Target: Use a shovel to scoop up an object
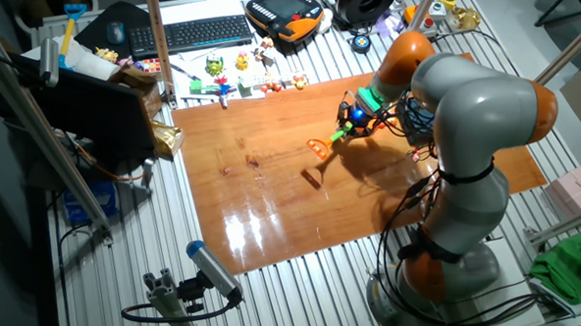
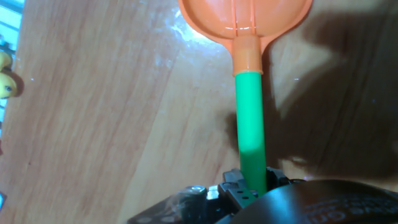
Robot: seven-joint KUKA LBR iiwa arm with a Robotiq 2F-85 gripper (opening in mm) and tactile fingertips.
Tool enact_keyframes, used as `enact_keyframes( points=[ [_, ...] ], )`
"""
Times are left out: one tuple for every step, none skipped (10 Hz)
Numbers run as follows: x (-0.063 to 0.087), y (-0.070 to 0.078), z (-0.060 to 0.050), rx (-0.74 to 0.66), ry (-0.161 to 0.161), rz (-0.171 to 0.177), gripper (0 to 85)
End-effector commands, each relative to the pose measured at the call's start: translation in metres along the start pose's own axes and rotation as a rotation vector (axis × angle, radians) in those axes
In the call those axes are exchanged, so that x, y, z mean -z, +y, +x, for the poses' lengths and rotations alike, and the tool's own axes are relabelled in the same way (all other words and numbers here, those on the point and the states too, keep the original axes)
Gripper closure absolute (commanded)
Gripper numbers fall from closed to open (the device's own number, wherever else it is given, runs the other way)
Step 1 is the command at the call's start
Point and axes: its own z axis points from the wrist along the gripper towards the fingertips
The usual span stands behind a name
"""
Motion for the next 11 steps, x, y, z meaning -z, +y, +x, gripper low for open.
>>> enact_keyframes(
  points=[
    [-0.001, -0.004, 0.003, 0.001, -0.009, 0.005, 84.3],
    [-0.002, -0.008, 0.006, -0.002, -0.016, 0.008, 84.3],
    [-0.003, -0.012, 0.008, -0.005, -0.015, 0.009, 84.3],
    [-0.002, -0.015, 0.009, -0.010, -0.007, 0.009, 84.3],
    [-0.001, -0.017, 0.011, -0.013, -0.009, 0.010, 84.3],
    [-0.001, -0.019, 0.012, -0.013, -0.009, 0.012, 84.3],
    [0.000, -0.020, 0.012, -0.015, -0.005, 0.012, 84.3],
    [0.000, -0.023, 0.013, -0.015, -0.002, 0.012, 84.3],
    [0.000, -0.019, 0.016, -0.033, 0.001, 0.009, 84.3],
    [-0.001, -0.012, 0.018, -0.072, -0.004, 0.004, 84.3],
    [-0.002, -0.006, 0.020, -0.111, -0.018, 0.006, 84.3]
  ],
)
